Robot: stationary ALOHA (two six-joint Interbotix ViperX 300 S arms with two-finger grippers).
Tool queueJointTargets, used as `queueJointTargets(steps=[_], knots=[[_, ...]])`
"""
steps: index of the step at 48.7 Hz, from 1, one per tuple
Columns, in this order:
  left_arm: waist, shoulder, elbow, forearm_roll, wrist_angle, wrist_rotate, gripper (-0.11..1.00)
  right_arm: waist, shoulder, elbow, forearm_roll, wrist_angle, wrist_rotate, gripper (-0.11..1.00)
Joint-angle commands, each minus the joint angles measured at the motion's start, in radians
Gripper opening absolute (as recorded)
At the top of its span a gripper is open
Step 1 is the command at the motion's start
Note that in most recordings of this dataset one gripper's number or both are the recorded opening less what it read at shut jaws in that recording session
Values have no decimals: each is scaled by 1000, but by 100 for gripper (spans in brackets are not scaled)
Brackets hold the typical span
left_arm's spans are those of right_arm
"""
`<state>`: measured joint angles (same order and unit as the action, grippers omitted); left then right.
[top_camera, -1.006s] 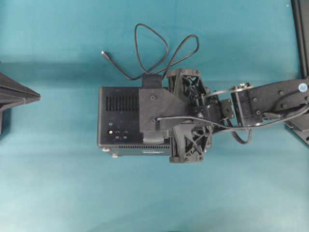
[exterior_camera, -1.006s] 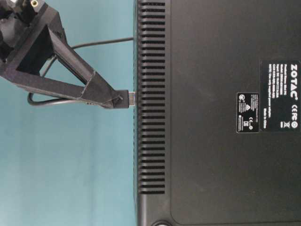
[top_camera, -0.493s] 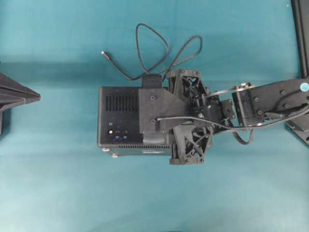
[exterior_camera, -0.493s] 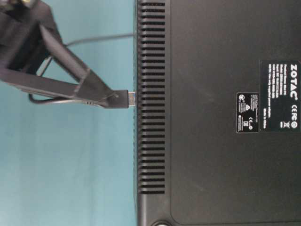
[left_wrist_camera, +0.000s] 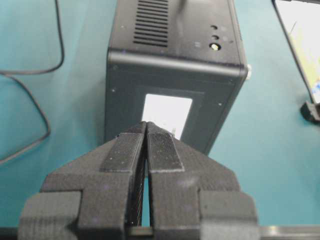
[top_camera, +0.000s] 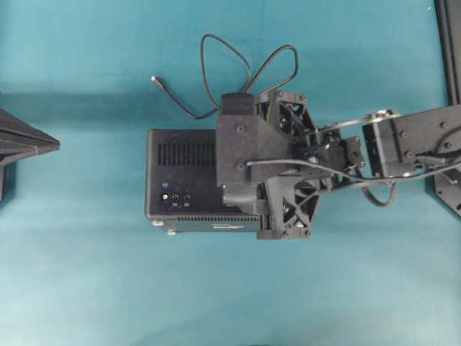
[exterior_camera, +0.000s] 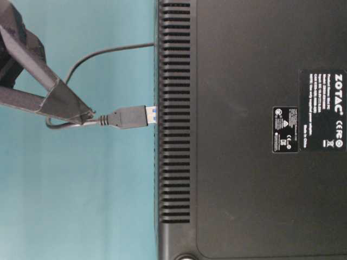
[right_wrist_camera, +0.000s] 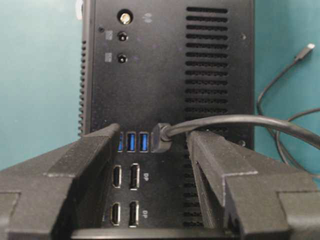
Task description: Insert the USB into the PC box with both arms.
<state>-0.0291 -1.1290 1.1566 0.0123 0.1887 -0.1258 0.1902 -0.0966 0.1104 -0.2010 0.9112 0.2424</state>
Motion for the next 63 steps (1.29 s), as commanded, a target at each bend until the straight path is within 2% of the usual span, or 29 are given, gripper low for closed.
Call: queueJointTargets(steps=[1, 8, 18, 30, 37, 54, 63], knots=[[2, 6, -15, 2, -6, -2, 0, -6, -26, -5, -3, -20, 6, 58], [2, 6, -14, 2, -5, -2, 0, -14, -26, 12, -2, -61, 9, 55], [2, 5, -14, 2, -5, -2, 0, -17, -26, 43, 2, -110, 11, 45], [2, 0, -14, 2, -5, -2, 0, -17, -44, 81, 3, -184, 12, 23], [2, -2, -12, 2, -6, -2, 0, -17, -60, 84, 14, -187, 18, 14], [2, -2, -9, 2, -5, -3, 0, 5, -67, 94, 25, -186, 51, 12], [2, -2, -9, 2, -6, -2, 0, 5, -63, 107, 0, -192, 51, 11]])
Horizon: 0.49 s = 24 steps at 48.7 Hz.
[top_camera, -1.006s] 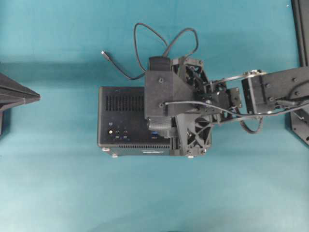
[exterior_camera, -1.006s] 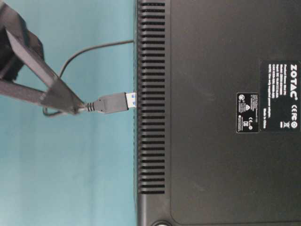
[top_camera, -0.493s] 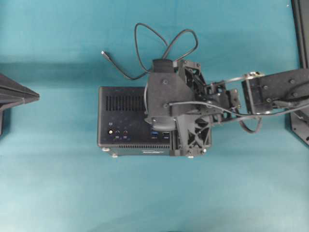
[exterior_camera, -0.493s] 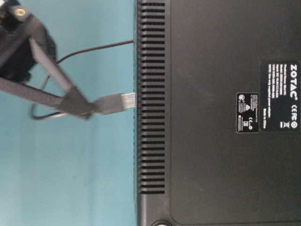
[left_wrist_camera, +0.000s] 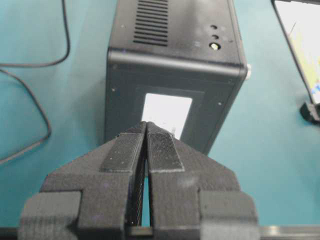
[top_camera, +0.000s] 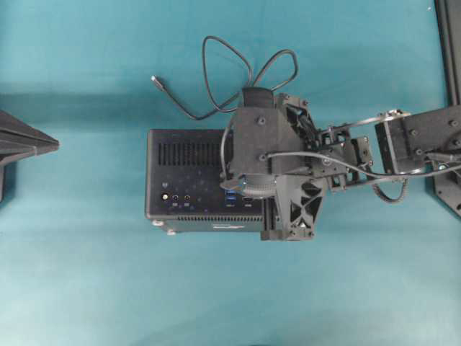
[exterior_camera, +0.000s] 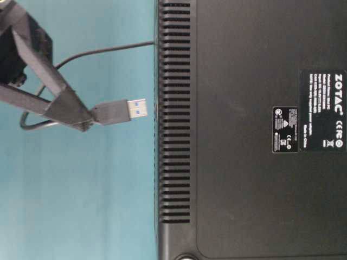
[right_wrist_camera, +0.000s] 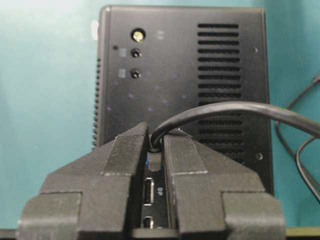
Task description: Insert the USB into the PC box with both arms.
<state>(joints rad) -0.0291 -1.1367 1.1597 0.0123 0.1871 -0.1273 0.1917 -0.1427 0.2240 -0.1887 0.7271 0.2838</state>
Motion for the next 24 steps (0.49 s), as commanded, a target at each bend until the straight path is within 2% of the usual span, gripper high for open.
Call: queueJointTargets(steps=[1, 6, 24], knots=[[2, 8, -12, 2, -3, 0, 0, 2, -15, -5, -17, -8, 9, 11], [2, 6, -12, 2, -5, -2, 0, 2, -15, 6, -37, -9, 9, 11], [2, 6, -14, 2, -5, -2, 0, -5, -11, 18, -38, -60, 11, 11]])
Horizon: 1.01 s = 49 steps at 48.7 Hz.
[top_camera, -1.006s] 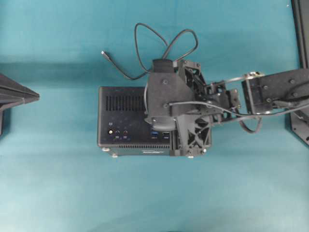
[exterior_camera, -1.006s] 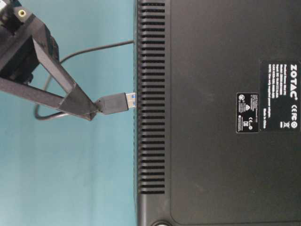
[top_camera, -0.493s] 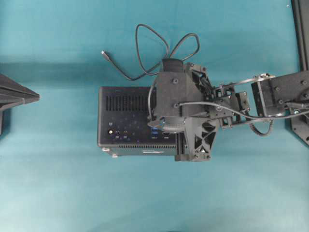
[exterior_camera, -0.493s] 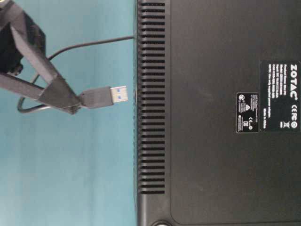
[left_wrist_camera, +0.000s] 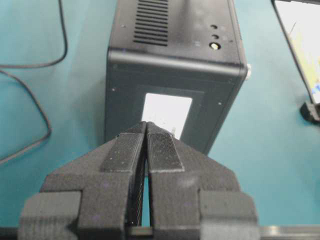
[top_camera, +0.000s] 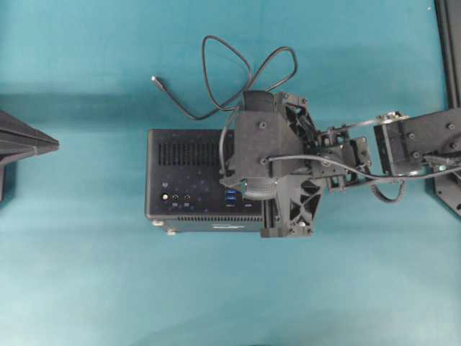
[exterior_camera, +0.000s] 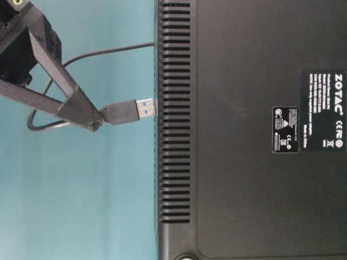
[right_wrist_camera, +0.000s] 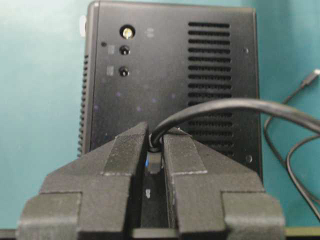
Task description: Insert the USB into the PC box with both arms.
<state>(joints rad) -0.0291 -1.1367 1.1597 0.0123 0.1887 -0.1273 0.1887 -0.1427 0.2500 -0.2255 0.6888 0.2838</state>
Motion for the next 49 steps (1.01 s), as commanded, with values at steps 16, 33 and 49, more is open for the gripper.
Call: queueJointTargets(steps=[16, 33, 49], knots=[[2, 6, -12, 2, -5, -3, 0, -9, -2, 6, -5, -43, 9, 11], [2, 6, -11, 2, -5, -3, 0, -9, -5, 25, -41, -38, 9, 11], [2, 6, -14, 2, -5, -3, 0, -11, -9, 48, -52, -41, 11, 11]])
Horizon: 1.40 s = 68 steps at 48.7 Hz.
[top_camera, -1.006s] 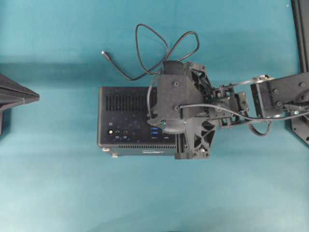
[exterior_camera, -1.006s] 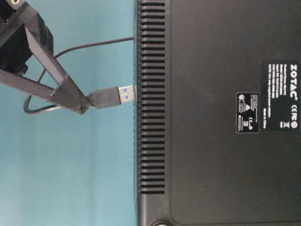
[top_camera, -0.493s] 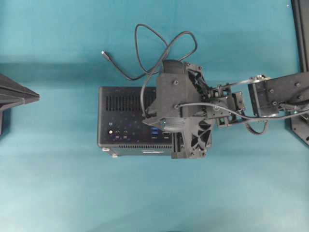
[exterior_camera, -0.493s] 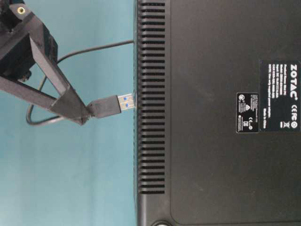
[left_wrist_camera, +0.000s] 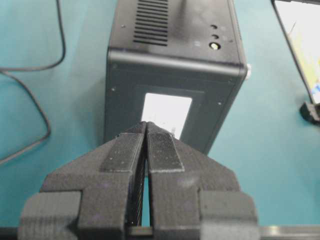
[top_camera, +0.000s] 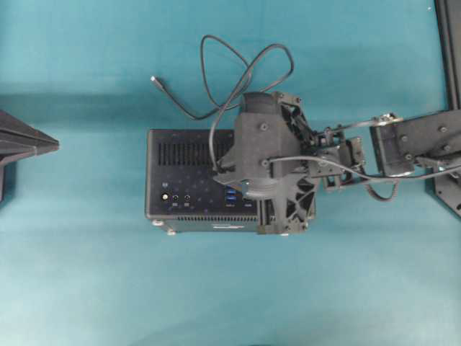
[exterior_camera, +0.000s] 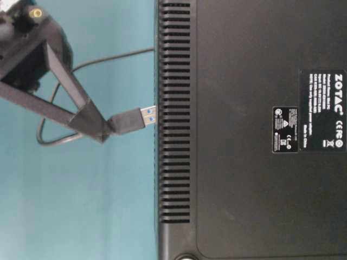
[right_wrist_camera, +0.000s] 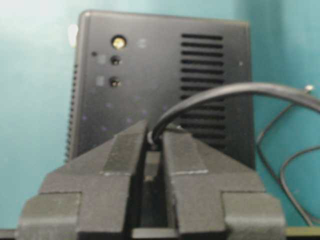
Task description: Insert the USB into the PC box with both arms.
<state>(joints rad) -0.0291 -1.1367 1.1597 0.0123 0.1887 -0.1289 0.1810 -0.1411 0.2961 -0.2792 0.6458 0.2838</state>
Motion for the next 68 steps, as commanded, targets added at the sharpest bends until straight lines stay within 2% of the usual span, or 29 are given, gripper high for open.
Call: queueJointTargets(steps=[1, 20, 32, 48, 60, 68], knots=[[2, 6, -14, 2, -6, -2, 0, -3, -12, 3, 2, 0, 12, 11], [2, 6, -17, 2, -5, -3, 0, 28, -23, 20, 2, -11, 63, 11], [2, 6, -14, 2, -6, -3, 0, 51, -25, 25, 3, -15, 123, 11], [2, 5, -12, 2, -5, -3, 0, 6, -25, 69, -29, -26, 121, 11], [2, 6, -9, 2, -5, -5, 0, 2, -20, 74, -29, -77, 123, 11], [2, 5, -9, 2, -5, -5, 0, 14, -20, 75, -23, -71, 132, 11]])
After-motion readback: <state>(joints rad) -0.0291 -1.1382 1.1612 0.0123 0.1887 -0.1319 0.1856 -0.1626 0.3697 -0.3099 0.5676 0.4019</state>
